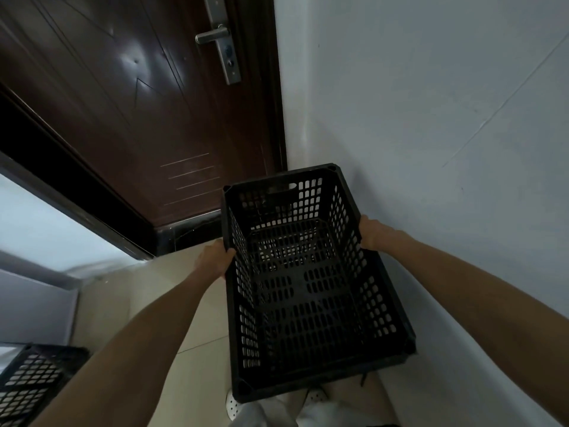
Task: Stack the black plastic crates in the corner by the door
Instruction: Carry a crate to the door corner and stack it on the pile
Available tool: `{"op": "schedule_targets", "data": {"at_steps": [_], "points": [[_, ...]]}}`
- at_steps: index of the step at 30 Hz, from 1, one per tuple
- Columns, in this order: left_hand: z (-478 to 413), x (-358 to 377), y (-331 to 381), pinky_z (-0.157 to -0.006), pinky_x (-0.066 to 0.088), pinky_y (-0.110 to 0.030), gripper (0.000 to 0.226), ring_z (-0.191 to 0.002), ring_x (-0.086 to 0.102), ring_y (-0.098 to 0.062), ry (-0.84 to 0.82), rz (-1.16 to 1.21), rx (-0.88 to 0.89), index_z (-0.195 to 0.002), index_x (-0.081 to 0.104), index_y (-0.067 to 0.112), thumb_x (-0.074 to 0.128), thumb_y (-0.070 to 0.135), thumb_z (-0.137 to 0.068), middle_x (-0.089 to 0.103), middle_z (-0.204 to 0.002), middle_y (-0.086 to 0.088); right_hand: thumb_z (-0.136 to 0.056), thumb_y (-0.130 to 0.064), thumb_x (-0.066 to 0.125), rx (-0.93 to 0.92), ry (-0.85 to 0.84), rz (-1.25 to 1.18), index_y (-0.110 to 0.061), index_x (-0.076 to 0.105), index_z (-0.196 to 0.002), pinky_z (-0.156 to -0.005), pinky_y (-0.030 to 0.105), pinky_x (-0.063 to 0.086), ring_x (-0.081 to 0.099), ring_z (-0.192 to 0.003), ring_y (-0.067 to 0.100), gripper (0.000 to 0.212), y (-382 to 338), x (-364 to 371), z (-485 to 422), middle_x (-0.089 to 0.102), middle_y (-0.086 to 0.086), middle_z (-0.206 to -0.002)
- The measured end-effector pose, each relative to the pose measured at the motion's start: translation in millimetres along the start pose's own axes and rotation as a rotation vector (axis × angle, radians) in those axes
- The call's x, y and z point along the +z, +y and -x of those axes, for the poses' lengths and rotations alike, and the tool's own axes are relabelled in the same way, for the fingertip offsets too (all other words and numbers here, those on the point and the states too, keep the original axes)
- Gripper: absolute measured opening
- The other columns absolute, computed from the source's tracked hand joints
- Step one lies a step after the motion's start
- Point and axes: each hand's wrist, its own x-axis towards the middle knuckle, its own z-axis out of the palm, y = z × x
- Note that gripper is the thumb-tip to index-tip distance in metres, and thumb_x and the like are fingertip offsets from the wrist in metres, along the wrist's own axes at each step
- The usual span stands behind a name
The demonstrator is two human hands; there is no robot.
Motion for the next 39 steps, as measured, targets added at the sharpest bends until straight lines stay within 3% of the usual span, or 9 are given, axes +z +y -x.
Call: {"op": "schedule_targets", "data": {"at_steps": [10, 14, 18, 22, 26, 29, 32, 34, 39], "points": [[11.2, 19.0, -11.7, -0.087, 0.054, -0.047, 0.037, -0.094, 0.067, -0.042, -0.086, 0.059, -0.016, -0.12, 0.051, 0.005, 0.047, 0.034, -0.098, 0.067, -0.109, -0.023, -0.095, -0.016, 0.055, -0.04, 0.008, 0.162, 0.002, 0.047, -0.13, -0.094, 0.032, 0.046, 0.055, -0.116, 0.028, 0.041, 14.1, 6.4, -5.0, 0.053, 0.018, -0.13], [20.9, 12.9, -9.3, -0.087, 0.055, -0.045, 0.039, -0.099, 0.066, -0.039, -0.084, -0.029, 0.01, -0.123, 0.05, 0.007, 0.051, 0.035, -0.097, 0.065, -0.117, -0.019, -0.094, -0.023, 0.056, -0.069, 0.073, 0.219, 0.001, 0.038, -0.138, -0.097, 0.039, 0.048, 0.052, -0.119, 0.03, 0.054, 20.1, 7.9, -4.2, 0.046, 0.018, -0.136], [49.4, 4.3, 6.4, -0.081, 0.048, -0.044, 0.05, -0.108, 0.06, -0.037, 0.14, -0.395, 0.168, -0.13, 0.037, 0.008, 0.057, 0.037, -0.095, 0.056, -0.119, -0.015, -0.096, -0.032, 0.05, -0.138, 0.257, 0.275, -0.002, 0.01, -0.151, -0.105, 0.047, 0.039, 0.038, -0.132, 0.036, 0.075, 20.0, 29.9, 15.6, 0.027, 0.02, -0.151], [75.5, 26.1, 22.9, -0.08, 0.05, -0.041, 0.03, -0.098, 0.06, -0.028, 0.214, -0.268, 0.484, -0.118, 0.042, 0.018, 0.055, 0.032, -0.094, 0.058, -0.109, -0.007, -0.098, -0.041, 0.041, -0.262, 0.362, 0.27, -0.01, 0.004, -0.154, -0.116, 0.047, 0.024, 0.017, -0.146, 0.033, 0.074, 14.2, 76.6, 63.5, 0.007, 0.012, -0.161], [146.5, 112.8, 41.4, -0.08, 0.045, -0.038, 0.024, -0.097, 0.055, -0.021, 0.004, -0.184, 0.754, -0.109, 0.051, 0.026, 0.041, 0.043, -0.096, 0.057, -0.103, 0.003, -0.097, -0.054, 0.016, -0.361, 0.349, 0.162, -0.015, 0.02, -0.153, -0.112, 0.04, 0.03, 0.028, -0.144, 0.024, 0.068, 12.6, 149.8, 126.6, 0.027, 0.004, -0.157], [191.7, 170.9, 45.7, -0.082, 0.043, -0.036, 0.04, -0.102, 0.055, -0.023, -0.164, -0.159, 0.752, -0.114, 0.051, 0.02, 0.025, 0.046, -0.097, 0.058, -0.11, -0.001, -0.098, -0.047, 0.011, -0.367, 0.328, 0.123, -0.015, 0.032, -0.149, -0.106, 0.039, 0.037, 0.038, -0.139, 0.022, 0.064, 11.4, 191.7, 147.9, 0.041, 0.001, -0.151], [193.5, 184.4, 47.0, -0.081, 0.045, -0.035, 0.048, -0.101, 0.058, -0.022, -0.067, -0.149, 0.715, -0.113, 0.055, 0.019, 0.018, 0.044, -0.095, 0.062, -0.109, 0.0, -0.096, -0.036, 0.028, -0.339, 0.406, 0.124, -0.021, 0.046, -0.14, -0.095, 0.035, 0.045, 0.051, -0.127, 0.019, 0.05, 12.4, 198.4, 149.3, 0.055, -0.003, -0.136], [191.9, 185.9, 42.5, -0.077, 0.05, -0.033, 0.038, -0.096, 0.063, -0.02, 0.058, -0.19, 0.764, -0.111, 0.058, 0.02, 0.03, 0.039, -0.095, 0.066, -0.104, 0.002, -0.093, -0.034, 0.038, -0.364, 0.431, 0.146, -0.024, 0.054, -0.132, -0.087, 0.033, 0.047, 0.057, -0.117, 0.016, 0.044, 12.2, 196.9, 149.8, 0.061, -0.007, -0.126], [192.8, 192.6, 44.8, -0.068, 0.053, -0.027, 0.035, -0.085, 0.067, -0.014, 0.142, -0.253, 0.833, -0.11, 0.064, 0.022, 0.042, 0.036, -0.086, 0.069, -0.096, 0.007, -0.087, -0.034, 0.042, -0.369, 0.453, 0.126, -0.025, 0.059, -0.125, -0.082, 0.032, 0.047, 0.059, -0.108, 0.016, 0.042, 12.4, 200.1, 149.1, 0.064, -0.007, -0.118]]}}
